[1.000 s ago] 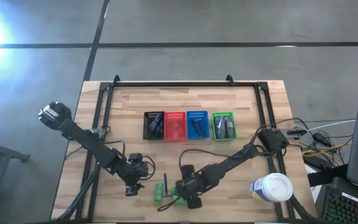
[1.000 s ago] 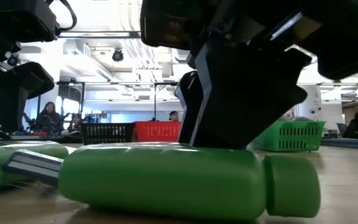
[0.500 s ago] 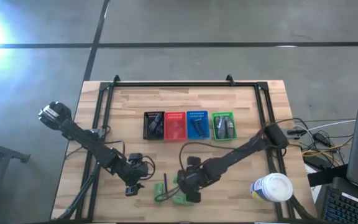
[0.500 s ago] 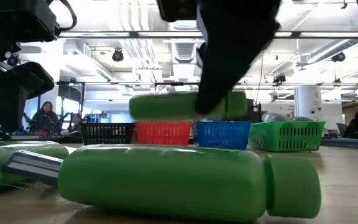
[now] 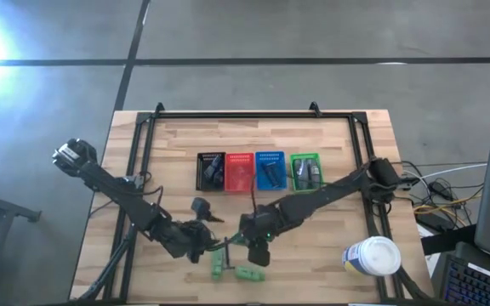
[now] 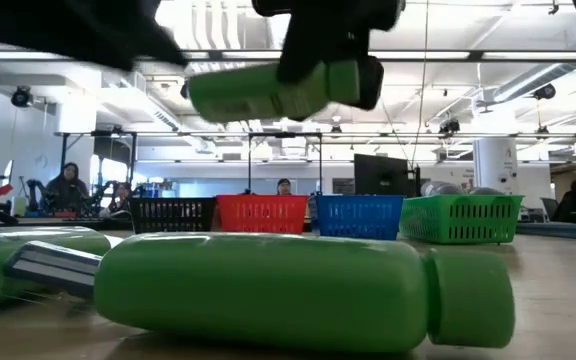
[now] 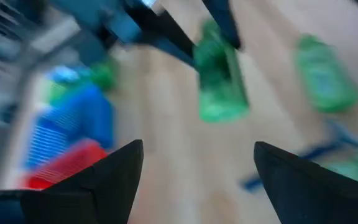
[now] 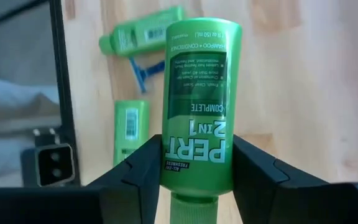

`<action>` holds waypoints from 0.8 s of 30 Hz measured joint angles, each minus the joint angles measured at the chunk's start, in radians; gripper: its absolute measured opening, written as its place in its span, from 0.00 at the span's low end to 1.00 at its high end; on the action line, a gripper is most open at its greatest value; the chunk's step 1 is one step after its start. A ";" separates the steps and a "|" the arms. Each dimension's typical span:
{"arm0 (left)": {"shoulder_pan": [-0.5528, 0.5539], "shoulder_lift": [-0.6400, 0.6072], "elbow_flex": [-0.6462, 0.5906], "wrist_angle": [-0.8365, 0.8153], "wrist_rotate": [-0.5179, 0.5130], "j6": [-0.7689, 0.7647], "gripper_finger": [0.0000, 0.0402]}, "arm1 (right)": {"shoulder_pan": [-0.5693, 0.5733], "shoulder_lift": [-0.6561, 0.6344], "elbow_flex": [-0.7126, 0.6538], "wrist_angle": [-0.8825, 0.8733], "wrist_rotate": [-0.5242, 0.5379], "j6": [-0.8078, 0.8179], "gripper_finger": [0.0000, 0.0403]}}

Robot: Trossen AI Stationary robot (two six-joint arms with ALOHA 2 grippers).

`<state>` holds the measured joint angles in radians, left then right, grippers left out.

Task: Pick & Place Travel size toiletries
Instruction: Put the green shampoo into the red basket

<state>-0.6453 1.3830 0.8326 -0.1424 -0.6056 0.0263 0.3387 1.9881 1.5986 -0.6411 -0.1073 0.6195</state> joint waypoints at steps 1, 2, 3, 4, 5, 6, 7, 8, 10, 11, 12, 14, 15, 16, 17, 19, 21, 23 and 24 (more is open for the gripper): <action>0.001 0.000 0.003 0.019 -0.043 0.038 0.77 | -0.007 -0.010 0.000 -0.002 -0.001 0.009 0.37; 0.001 0.000 0.007 0.028 -0.081 0.065 0.77 | -0.015 -0.021 0.000 0.000 -0.002 0.016 0.37; 0.002 0.000 0.007 0.037 -0.116 0.086 0.77 | -0.021 -0.033 0.000 0.006 -0.005 0.023 0.36; 0.002 0.000 0.008 0.050 -0.144 0.107 0.77 | -0.029 -0.047 0.000 0.011 -0.007 0.030 0.35; 0.002 0.000 0.008 0.073 -0.159 0.134 0.77 | -0.035 -0.059 0.000 0.018 -0.008 0.034 0.35; 0.002 0.000 0.008 0.098 -0.167 0.167 0.77 | -0.043 -0.073 0.000 0.031 -0.015 0.041 0.35; 0.002 0.000 0.008 0.124 -0.178 0.203 0.77 | -0.051 -0.086 0.000 0.044 -0.027 0.051 0.35; 0.001 0.000 0.008 0.147 -0.189 0.240 0.77 | -0.061 -0.096 0.000 0.043 -0.045 0.062 0.35; 0.000 0.001 0.008 0.186 -0.207 0.315 0.77 | -0.079 -0.110 -0.001 0.044 -0.074 0.080 0.37; -0.001 0.002 0.008 0.202 -0.220 0.349 0.77 | -0.086 -0.114 -0.001 0.044 -0.088 0.087 0.37; -0.001 0.004 0.008 0.217 -0.228 0.383 0.77 | -0.094 -0.116 -0.002 0.044 -0.109 0.091 0.37; -0.001 0.005 0.008 0.241 -0.238 0.442 0.77 | -0.106 -0.117 -0.002 0.046 -0.149 0.091 0.37; 0.000 0.005 0.008 0.248 -0.238 0.466 0.77 | -0.110 -0.117 -0.002 0.046 -0.157 0.090 0.36; 0.000 0.005 0.008 0.251 -0.234 0.478 0.77 | -0.112 -0.117 -0.002 0.046 -0.162 0.090 0.36; 0.000 0.005 0.008 0.251 -0.230 0.482 0.77 | -0.115 -0.117 -0.002 0.045 -0.167 0.089 0.35; 0.000 0.005 0.001 0.244 -0.229 0.477 0.77 | -0.120 -0.118 -0.002 0.032 -0.166 0.085 0.35; -0.002 0.005 -0.003 0.218 -0.229 0.469 0.77 | -0.125 -0.120 -0.002 0.007 -0.154 0.084 0.36; -0.005 0.008 -0.003 0.214 -0.214 0.465 0.77 | -0.128 -0.122 0.000 0.005 -0.146 0.084 0.36; -0.006 0.009 -0.003 0.215 -0.210 0.471 0.77 | -0.130 -0.122 0.000 0.005 -0.146 0.085 0.36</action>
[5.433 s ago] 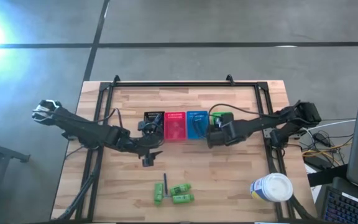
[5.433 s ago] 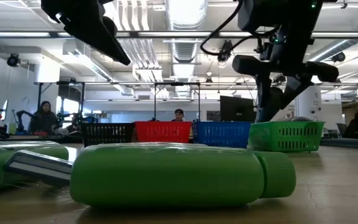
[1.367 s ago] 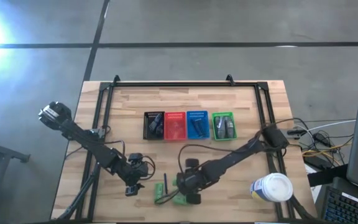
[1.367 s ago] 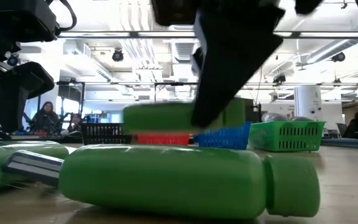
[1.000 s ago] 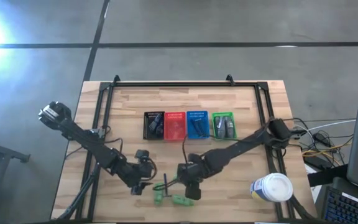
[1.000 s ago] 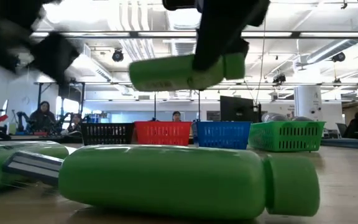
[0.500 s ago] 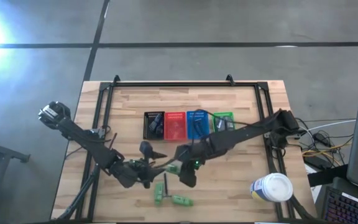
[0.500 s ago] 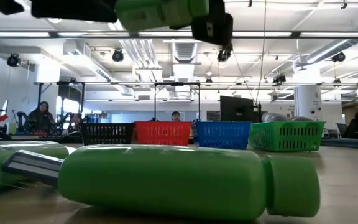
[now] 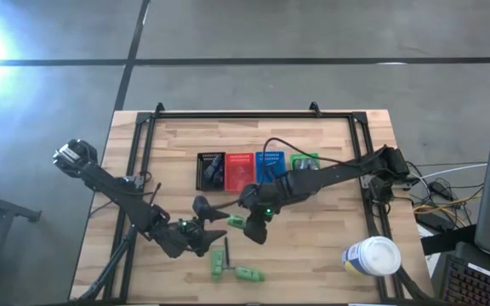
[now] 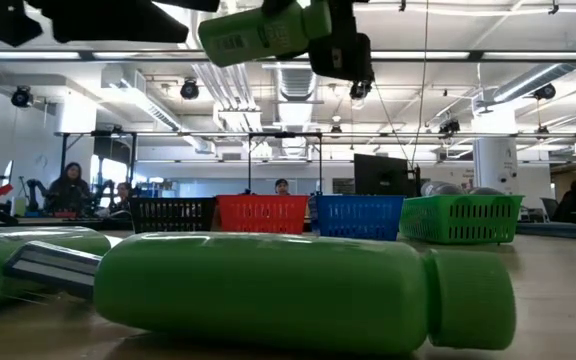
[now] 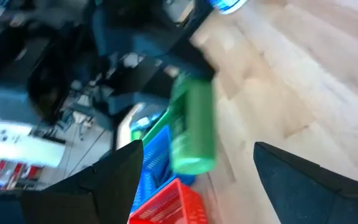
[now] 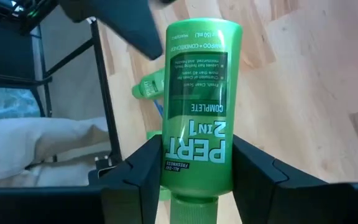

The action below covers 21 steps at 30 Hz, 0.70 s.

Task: Pick & Place Travel size toiletries
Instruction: Put the green shampoo into the red basket

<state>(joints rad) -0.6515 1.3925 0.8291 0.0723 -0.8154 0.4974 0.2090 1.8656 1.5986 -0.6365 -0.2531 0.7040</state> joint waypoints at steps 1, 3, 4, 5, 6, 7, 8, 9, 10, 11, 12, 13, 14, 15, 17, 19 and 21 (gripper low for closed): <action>0.000 0.000 0.000 0.000 0.012 0.008 0.77 | -0.002 0.000 0.000 -0.002 -0.001 0.000 0.36; 0.003 0.000 0.000 0.005 0.024 0.013 0.77 | -0.004 0.000 0.000 -0.002 -0.003 0.001 0.36; 0.006 0.000 0.000 0.015 0.031 0.014 0.77 | -0.005 0.000 0.000 0.002 -0.005 0.002 0.36; 0.010 0.000 0.000 0.035 0.037 0.014 0.77 | -0.006 0.000 0.000 0.012 -0.008 0.003 0.36; 0.014 0.000 0.000 0.057 0.038 0.016 0.77 | -0.008 0.000 0.000 0.028 -0.010 0.004 0.36; 0.020 0.000 0.000 0.080 0.039 0.024 0.77 | -0.010 0.000 0.000 0.050 -0.012 0.010 0.36; 0.027 0.000 0.000 0.105 0.039 0.031 0.77 | -0.012 0.000 0.000 0.070 -0.013 0.019 0.36; 0.035 0.000 0.000 0.120 0.041 0.035 0.77 | -0.014 0.000 0.000 0.084 -0.014 0.026 0.36; 0.043 0.000 0.001 0.123 0.042 0.038 0.77 | -0.015 0.000 0.000 0.096 -0.014 0.031 0.36; 0.049 0.000 0.002 0.123 0.042 0.043 0.76 | -0.015 0.000 0.000 0.106 -0.014 0.036 0.36; 0.054 0.000 0.002 0.123 0.042 0.047 0.75 | -0.015 0.000 0.000 0.108 -0.015 0.044 0.36; 0.057 0.000 0.002 0.122 0.048 0.053 0.73 | -0.016 0.000 0.000 0.106 -0.016 0.049 0.36; 0.057 0.000 0.002 0.122 0.053 0.058 0.72 | -0.017 0.000 0.000 0.106 -0.018 0.049 0.36; 0.057 0.000 0.002 0.122 0.065 0.064 0.69 | -0.016 0.000 0.000 0.106 -0.022 0.051 0.36; 0.057 0.000 0.002 0.124 0.092 0.075 0.64 | -0.017 0.000 0.000 0.106 -0.033 0.054 0.36; 0.057 0.000 0.002 0.123 0.099 0.075 0.59 | -0.017 0.000 0.000 0.106 -0.035 0.056 0.36; 0.058 0.000 0.002 0.123 0.100 0.076 0.53 | -0.017 0.000 0.000 0.109 -0.037 0.060 0.36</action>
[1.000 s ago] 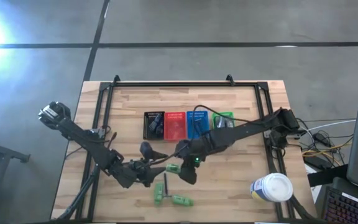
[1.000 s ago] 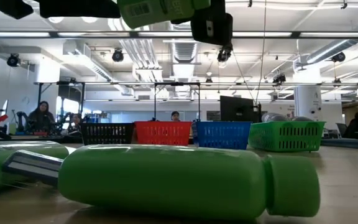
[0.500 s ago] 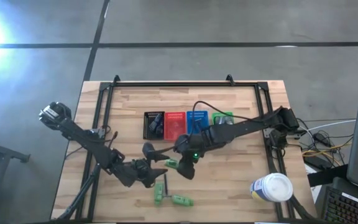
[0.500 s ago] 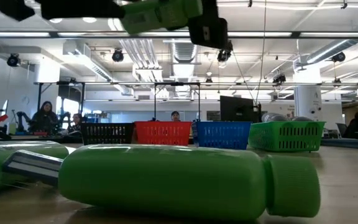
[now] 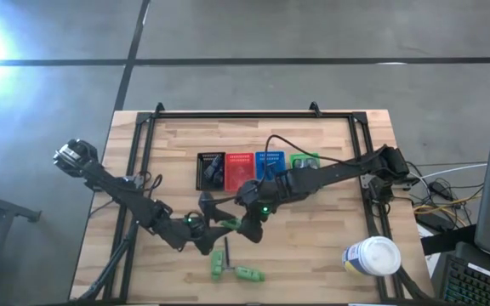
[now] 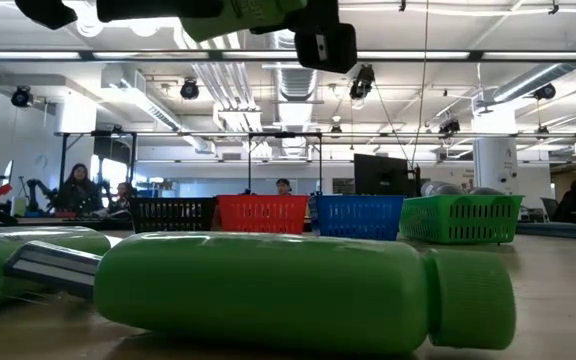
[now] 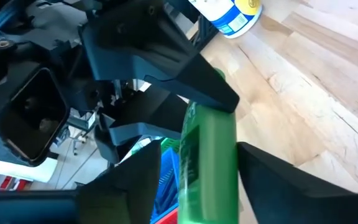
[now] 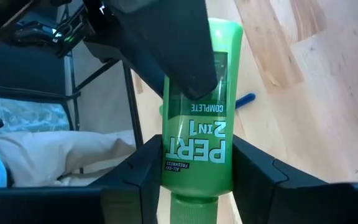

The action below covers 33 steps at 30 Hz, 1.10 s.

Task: Pick & Place Travel size toiletries
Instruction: Put the green shampoo into the red basket

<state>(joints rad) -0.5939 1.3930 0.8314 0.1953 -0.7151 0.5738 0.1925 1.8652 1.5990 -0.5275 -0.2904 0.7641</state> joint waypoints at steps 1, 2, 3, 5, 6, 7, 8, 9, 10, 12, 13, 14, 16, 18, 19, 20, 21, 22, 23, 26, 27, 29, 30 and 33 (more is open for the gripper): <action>0.000 0.000 0.000 -0.001 0.000 0.000 0.51 | 0.000 0.000 0.000 0.003 -0.003 0.001 0.36; -0.001 0.000 0.000 -0.001 0.000 0.000 0.49 | 0.000 0.000 0.000 0.015 -0.007 0.001 0.36; 0.000 0.000 -0.001 -0.001 0.001 0.000 0.47 | 0.000 0.000 0.000 0.030 -0.013 0.004 0.36; 0.000 0.000 -0.001 0.000 0.000 0.000 0.45 | 0.000 0.000 0.000 0.049 -0.026 0.019 0.36; 0.001 0.000 -0.001 -0.001 0.000 0.000 0.44 | 0.000 0.000 0.000 0.051 -0.026 0.023 0.36; 0.001 0.000 -0.001 -0.001 0.001 0.002 0.44 | 0.000 0.000 0.000 0.050 -0.026 0.025 0.36; 0.001 0.000 -0.001 -0.002 0.000 0.005 0.43 | 0.000 0.000 0.000 0.050 -0.027 0.025 0.36; 0.001 0.000 -0.001 -0.003 0.000 0.005 0.43 | 0.000 0.000 0.000 0.049 -0.028 0.026 0.36; 0.001 0.000 -0.001 -0.003 0.000 0.005 0.43 | 0.000 0.000 0.000 0.048 -0.028 0.026 0.36; 0.001 0.000 -0.001 -0.003 0.000 0.005 0.42 | -0.001 0.000 0.000 0.048 -0.028 0.030 0.36; 0.001 0.000 -0.001 -0.003 0.000 0.005 0.41 | -0.001 0.000 0.000 0.048 -0.028 0.030 0.36; 0.001 0.000 -0.001 -0.004 0.000 0.006 0.39 | -0.004 0.000 0.000 0.047 -0.029 0.030 0.36; 0.001 0.000 -0.001 -0.004 -0.001 0.007 0.35 | -0.008 0.000 0.000 0.047 -0.032 0.033 0.37; 0.001 0.000 -0.001 -0.004 -0.002 0.006 0.31 | -0.015 0.000 0.000 0.045 -0.036 0.039 0.39; 0.001 0.000 -0.001 -0.007 -0.003 0.003 0.30 | -0.017 0.000 0.000 0.045 -0.037 0.041 0.39; 0.001 0.000 -0.001 -0.010 -0.004 0.001 0.29 | -0.020 0.000 0.000 0.044 -0.037 0.041 0.40; 0.001 0.000 -0.001 -0.012 -0.005 -0.001 0.28 | -0.022 0.000 0.000 0.043 -0.037 0.040 0.40; 0.001 0.000 -0.001 -0.014 -0.006 -0.003 0.27 | -0.025 0.000 0.000 0.043 -0.038 0.041 0.41; 0.001 0.000 -0.001 -0.017 -0.011 -0.006 0.27 | -0.026 0.000 0.000 0.042 -0.037 0.042 0.42; 0.001 0.000 -0.001 -0.038 -0.038 -0.038 0.27 | -0.029 -0.003 0.000 0.035 -0.026 0.045 0.46; 0.001 0.000 -0.001 -0.054 -0.049 -0.050 0.26 | -0.029 -0.006 0.000 0.028 -0.019 0.046 0.48; 0.001 0.000 -0.001 -0.086 -0.074 -0.089 0.26 | -0.032 -0.018 0.000 0.007 -0.017 0.044 0.52; 0.001 -0.001 -0.001 -0.099 -0.082 -0.115 0.26 | -0.032 -0.026 0.000 -0.002 -0.013 0.040 0.54; 0.000 -0.002 -0.002 -0.137 -0.118 -0.212 0.26 | -0.029 -0.061 0.000 -0.056 0.063 0.024 0.60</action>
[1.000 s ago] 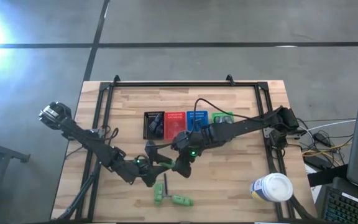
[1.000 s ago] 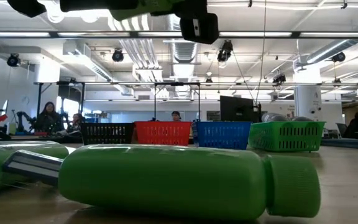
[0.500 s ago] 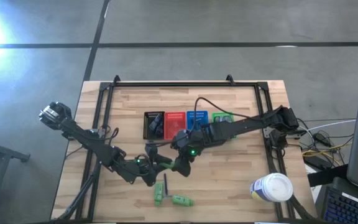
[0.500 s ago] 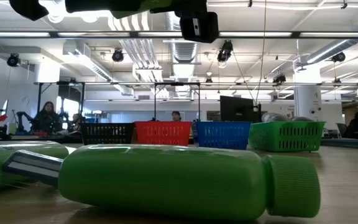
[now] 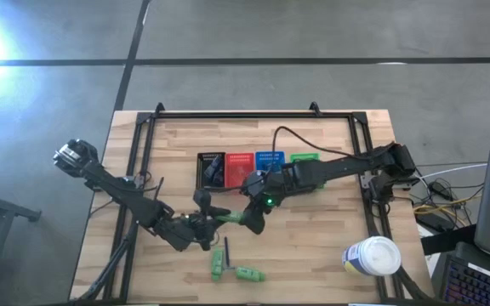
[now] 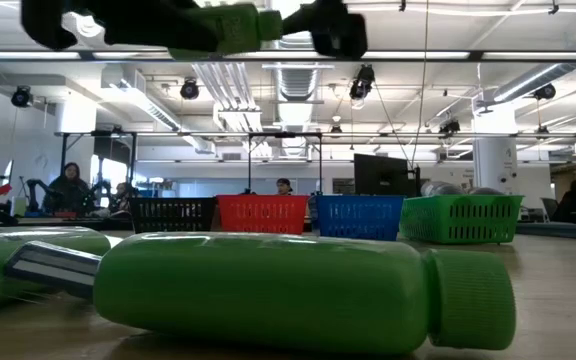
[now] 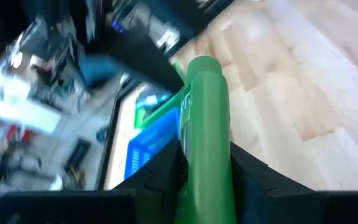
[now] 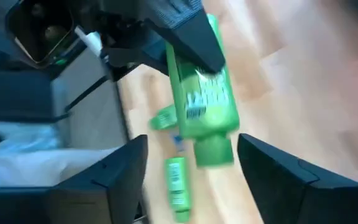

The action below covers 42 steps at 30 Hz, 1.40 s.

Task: Pick & Place Travel size toiletries
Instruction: Put the green shampoo into the red basket

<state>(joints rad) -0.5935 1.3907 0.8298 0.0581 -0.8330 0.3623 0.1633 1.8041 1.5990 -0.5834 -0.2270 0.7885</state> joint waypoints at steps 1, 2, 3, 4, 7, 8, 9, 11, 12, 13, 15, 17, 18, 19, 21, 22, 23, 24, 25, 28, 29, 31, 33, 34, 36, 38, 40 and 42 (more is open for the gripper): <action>0.001 0.000 0.000 -0.006 -0.017 -0.040 0.26 | 0.002 -0.016 0.000 -0.025 0.043 -0.008 0.62; 0.001 0.000 0.000 -0.007 -0.036 -0.088 0.26 | 0.005 -0.033 0.000 -0.054 0.094 -0.011 0.65; 0.001 0.000 0.000 -0.008 -0.058 -0.150 0.26 | 0.009 -0.050 0.000 -0.085 0.161 -0.010 0.67; 0.005 0.000 0.000 -0.009 -0.083 -0.231 0.26 | 0.014 -0.071 0.000 -0.119 0.241 -0.008 0.69; 0.041 0.000 0.000 -0.022 -0.110 -0.570 0.26 | 0.035 -0.135 0.000 -0.236 0.490 0.065 0.74; 0.064 0.000 0.000 -0.023 -0.104 -0.706 0.26 | 0.043 -0.154 0.000 -0.278 0.565 0.112 0.75; 0.089 0.000 0.000 -0.025 -0.093 -0.852 0.26 | 0.051 -0.174 0.000 -0.317 0.633 0.161 0.76; 0.149 0.006 0.000 -0.037 -0.060 -1.120 0.26 | 0.072 -0.207 0.000 -0.387 0.758 0.256 0.79; 0.180 0.011 0.000 -0.038 -0.045 -1.236 0.26 | 0.081 -0.221 0.000 -0.413 0.814 0.298 0.80; 0.213 0.018 -0.001 -0.038 -0.024 -1.346 0.26 | 0.090 -0.234 0.000 -0.433 0.861 0.335 0.81; 0.276 0.034 -0.003 -0.023 0.024 -1.516 0.26 | 0.108 -0.254 0.000 -0.464 0.926 0.378 0.83; 0.331 0.050 -0.003 0.005 0.081 -1.614 0.26 | 0.119 -0.270 0.000 -0.469 0.943 0.388 0.85; 0.354 0.059 -0.003 0.028 0.101 -1.636 0.26 | 0.123 -0.275 0.000 -0.468 0.943 0.387 0.86; 0.374 0.069 -0.002 0.053 0.124 -1.644 0.26 | 0.128 -0.278 0.000 -0.468 0.943 0.385 0.87; 0.405 0.089 0.003 0.065 0.145 -1.652 0.26 | 0.134 -0.280 0.000 -0.468 0.944 0.385 0.89; 0.419 0.102 0.008 0.065 0.144 -1.660 0.26 | 0.139 -0.280 0.000 -0.469 0.945 0.382 0.90; 0.432 0.112 0.011 0.065 0.145 -1.669 0.26 | 0.142 -0.280 0.000 -0.469 0.946 0.382 0.90; 0.444 0.126 0.011 0.059 0.144 -1.678 0.26 | 0.146 -0.280 0.000 -0.470 0.946 0.380 0.90; 0.457 0.141 0.012 0.055 0.144 -1.682 0.26 | 0.150 -0.280 0.000 -0.473 0.946 0.380 0.90; 0.480 0.189 0.021 0.009 0.176 -1.714 0.26 | 0.159 -0.276 0.000 -0.486 0.947 0.380 0.90; 0.482 0.207 0.023 -0.007 0.192 -1.743 0.26 | 0.161 -0.275 0.000 -0.495 0.946 0.381 0.90; 0.481 0.240 0.025 -0.007 0.210 -1.789 0.26 | 0.166 -0.275 0.000 -0.506 0.948 0.382 0.90; 0.480 0.268 0.025 -0.001 0.210 -1.804 0.27 | 0.167 -0.275 0.000 -0.520 0.949 0.382 0.90; 0.481 0.280 0.026 0.004 0.209 -1.805 0.28 | 0.169 -0.275 0.000 -0.522 0.949 0.383 0.90; 0.483 0.296 0.027 0.012 0.202 -1.802 0.32 | 0.171 -0.273 0.000 -0.529 0.951 0.382 0.90; 0.482 0.301 0.027 0.012 0.185 -1.795 0.37 | 0.173 -0.271 0.000 -0.536 0.953 0.383 0.90; 0.483 0.300 0.027 0.013 0.164 -1.793 0.42 | 0.173 -0.271 0.000 -0.544 0.953 0.382 0.90; 0.487 0.295 0.027 0.013 0.142 -1.776 0.47 | 0.173 -0.271 0.000 -0.544 0.954 0.383 0.89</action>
<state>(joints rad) -0.1066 1.6861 0.8570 0.0716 -0.6914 -1.4140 0.3367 1.5328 1.5990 -1.1270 0.7265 1.1710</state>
